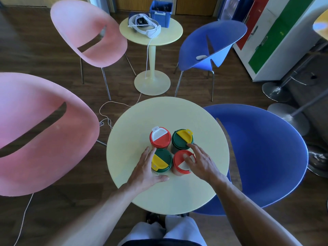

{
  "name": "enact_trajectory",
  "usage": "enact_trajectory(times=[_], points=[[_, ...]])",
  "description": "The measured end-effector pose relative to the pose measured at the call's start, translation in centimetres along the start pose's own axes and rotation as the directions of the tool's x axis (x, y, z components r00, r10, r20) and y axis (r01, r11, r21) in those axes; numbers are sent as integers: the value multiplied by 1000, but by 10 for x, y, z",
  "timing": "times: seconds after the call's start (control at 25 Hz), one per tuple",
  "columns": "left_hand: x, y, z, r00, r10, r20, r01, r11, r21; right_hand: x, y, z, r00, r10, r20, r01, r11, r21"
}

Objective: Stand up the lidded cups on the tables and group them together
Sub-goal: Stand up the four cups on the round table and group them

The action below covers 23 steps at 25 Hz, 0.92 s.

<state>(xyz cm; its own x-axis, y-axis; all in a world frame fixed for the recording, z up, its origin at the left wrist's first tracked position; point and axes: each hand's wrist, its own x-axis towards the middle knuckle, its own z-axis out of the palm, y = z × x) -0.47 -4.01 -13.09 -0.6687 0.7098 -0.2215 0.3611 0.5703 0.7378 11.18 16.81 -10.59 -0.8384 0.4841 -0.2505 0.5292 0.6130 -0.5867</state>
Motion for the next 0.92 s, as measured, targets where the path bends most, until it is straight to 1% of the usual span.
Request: enact_trajectory(times=[0.16, 0.32, 0.56, 0.68, 0.8, 0.92], points=[[1, 3, 4, 1000, -4, -25, 4, 1000, 0, 4, -1, -1, 998, 22, 51, -20, 999, -41], [1, 1, 5, 1000, -11, -22, 12, 1000, 4, -1, 0, 6, 997, 21, 75, -19, 999, -28], [2, 2, 5, 999, -11, -31, 11, 1000, 2, -8, -10, 9, 999, 46, 16, -44, 991, -128], [5, 4, 3, 999, -9, -30, 9, 1000, 0, -7, -18, 10, 998, 64, -3, -63, 988, -141], [11, 7, 0, 999, 22, -29, -22, 999, 29, -7, -25, 11, 995, 92, -43, -98, 982, -162], [15, 14, -3, 1000, 16, -6, -15, 998, 57, -6, -31, 12, 993, 114, -43, -119, 980, -161]])
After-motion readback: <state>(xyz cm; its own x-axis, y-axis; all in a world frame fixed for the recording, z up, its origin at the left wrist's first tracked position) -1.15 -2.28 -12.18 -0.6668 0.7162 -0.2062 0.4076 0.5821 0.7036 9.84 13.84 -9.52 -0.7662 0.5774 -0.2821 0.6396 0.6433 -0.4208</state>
